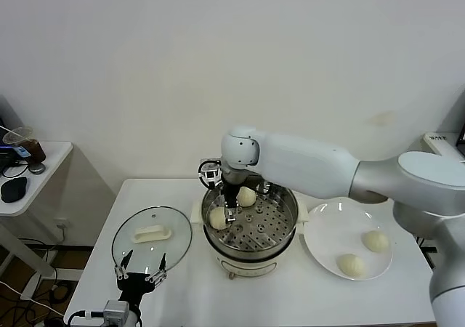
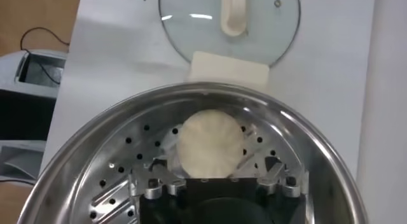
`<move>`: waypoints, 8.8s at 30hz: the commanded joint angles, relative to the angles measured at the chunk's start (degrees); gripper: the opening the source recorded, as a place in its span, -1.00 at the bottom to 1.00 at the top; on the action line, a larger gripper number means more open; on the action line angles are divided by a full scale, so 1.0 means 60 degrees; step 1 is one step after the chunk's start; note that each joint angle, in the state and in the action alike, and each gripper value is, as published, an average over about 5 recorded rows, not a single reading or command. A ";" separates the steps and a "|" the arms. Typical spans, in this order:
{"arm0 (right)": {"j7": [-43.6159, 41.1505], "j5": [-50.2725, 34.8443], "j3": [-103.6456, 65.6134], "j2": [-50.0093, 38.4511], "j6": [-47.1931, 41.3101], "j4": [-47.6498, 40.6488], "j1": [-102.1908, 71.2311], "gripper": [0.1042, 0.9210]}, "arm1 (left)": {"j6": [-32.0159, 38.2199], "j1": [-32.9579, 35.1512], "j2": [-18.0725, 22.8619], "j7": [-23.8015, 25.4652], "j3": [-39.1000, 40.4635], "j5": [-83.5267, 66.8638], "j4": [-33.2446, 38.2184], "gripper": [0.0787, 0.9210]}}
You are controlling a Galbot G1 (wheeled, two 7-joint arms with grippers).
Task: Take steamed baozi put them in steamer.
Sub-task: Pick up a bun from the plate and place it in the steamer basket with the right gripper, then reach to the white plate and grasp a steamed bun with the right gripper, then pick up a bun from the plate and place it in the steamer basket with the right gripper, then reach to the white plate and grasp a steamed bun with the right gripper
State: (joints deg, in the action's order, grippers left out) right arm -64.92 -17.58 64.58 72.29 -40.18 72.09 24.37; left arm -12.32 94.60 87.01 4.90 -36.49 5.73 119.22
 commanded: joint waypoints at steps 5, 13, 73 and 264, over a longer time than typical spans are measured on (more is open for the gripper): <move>-0.1163 -0.0362 -0.1122 -0.3941 0.1213 0.1614 0.2054 0.76 | -0.0041 0.0122 -0.0012 0.0069 -0.0015 -0.0031 0.0155 0.77; -0.1818 0.0821 -0.1586 -0.7622 0.2516 0.2965 0.1529 0.76 | -0.0077 0.0191 -0.0131 0.0132 -0.0048 -0.0212 0.0080 0.77; -0.2044 0.5310 -0.6504 -0.6257 0.4306 0.1059 -0.7206 0.73 | -0.0174 0.0085 0.0127 0.0222 -0.0152 0.0044 -0.0481 0.77; -0.0874 0.7510 -0.7265 -0.5688 0.6857 -0.2035 -0.6801 0.76 | -0.0336 0.0392 0.0330 0.0091 -0.0115 -0.0251 0.0311 0.77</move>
State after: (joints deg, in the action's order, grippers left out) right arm -70.47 26.44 21.06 37.45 1.05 61.05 -16.43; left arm -14.32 97.05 89.02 5.45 -37.24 4.21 121.37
